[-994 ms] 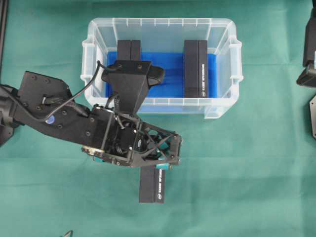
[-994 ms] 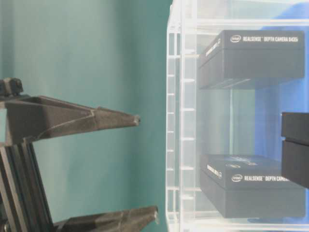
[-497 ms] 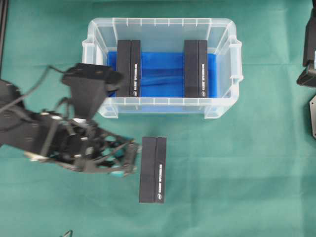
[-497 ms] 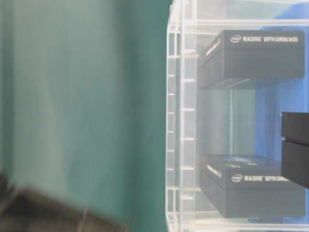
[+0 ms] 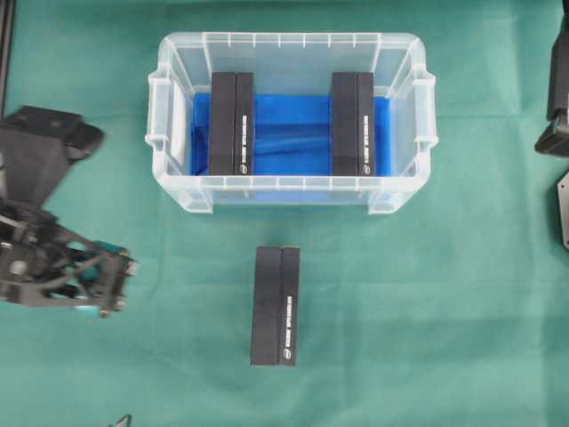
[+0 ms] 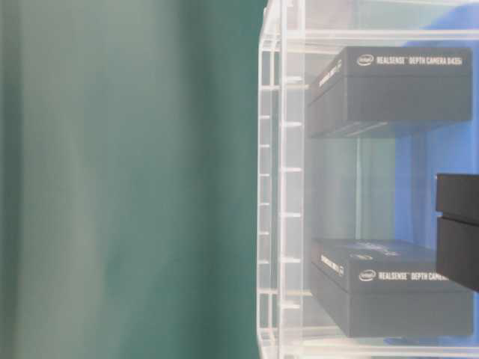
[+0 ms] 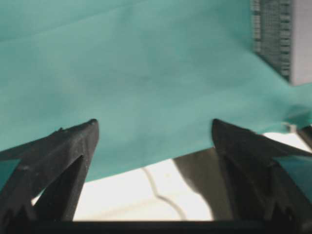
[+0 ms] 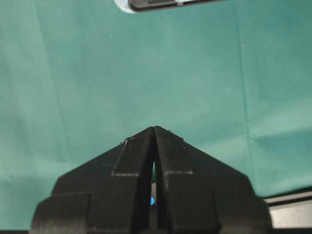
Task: Take the box out of the case with the left arm.
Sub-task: 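Open the left gripper and withdraw it to the left side, then move the open left gripper over the left black box in the case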
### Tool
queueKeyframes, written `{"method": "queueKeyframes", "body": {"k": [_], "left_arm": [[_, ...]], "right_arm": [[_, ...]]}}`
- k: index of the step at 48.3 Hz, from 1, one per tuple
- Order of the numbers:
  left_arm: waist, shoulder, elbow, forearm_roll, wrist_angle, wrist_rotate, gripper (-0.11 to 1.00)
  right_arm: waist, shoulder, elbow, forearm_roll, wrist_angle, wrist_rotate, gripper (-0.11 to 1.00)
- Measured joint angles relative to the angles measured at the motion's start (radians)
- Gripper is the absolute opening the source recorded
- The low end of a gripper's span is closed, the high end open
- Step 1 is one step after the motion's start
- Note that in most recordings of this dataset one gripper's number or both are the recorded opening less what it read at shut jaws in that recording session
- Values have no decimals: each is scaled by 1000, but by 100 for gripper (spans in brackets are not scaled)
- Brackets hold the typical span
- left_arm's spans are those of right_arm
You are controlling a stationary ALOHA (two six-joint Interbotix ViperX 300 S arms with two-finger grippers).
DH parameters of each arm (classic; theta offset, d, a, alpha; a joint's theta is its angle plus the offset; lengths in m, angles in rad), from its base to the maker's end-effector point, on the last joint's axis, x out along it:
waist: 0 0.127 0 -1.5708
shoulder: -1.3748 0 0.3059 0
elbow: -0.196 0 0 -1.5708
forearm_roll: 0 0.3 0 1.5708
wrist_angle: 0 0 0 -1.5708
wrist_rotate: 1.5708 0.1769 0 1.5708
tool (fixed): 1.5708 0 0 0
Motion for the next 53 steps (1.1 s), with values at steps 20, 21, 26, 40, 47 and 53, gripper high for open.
{"method": "queueKeyframes", "body": {"k": [20, 21, 26, 40, 47, 53], "left_arm": [[-12, -84, 54, -3, 38, -32, 89], [-12, -87, 55, -2, 41, -32, 89], [11, -104, 71, -3, 55, -28, 89], [230, -207, 124, -5, 95, 130, 89], [357, -219, 129, -3, 109, 262, 89], [466, -218, 130, -5, 114, 385, 89]], "right_arm": [[0, 0, 0, 0, 0, -3, 0], [0, 0, 0, 0, 0, -3, 0], [2, 0, 0, -2, 0, -3, 0], [0, -2, 0, -5, 0, -3, 0], [2, -2, 0, -5, 0, -3, 0], [0, -2, 0, -6, 0, -3, 0]]}}
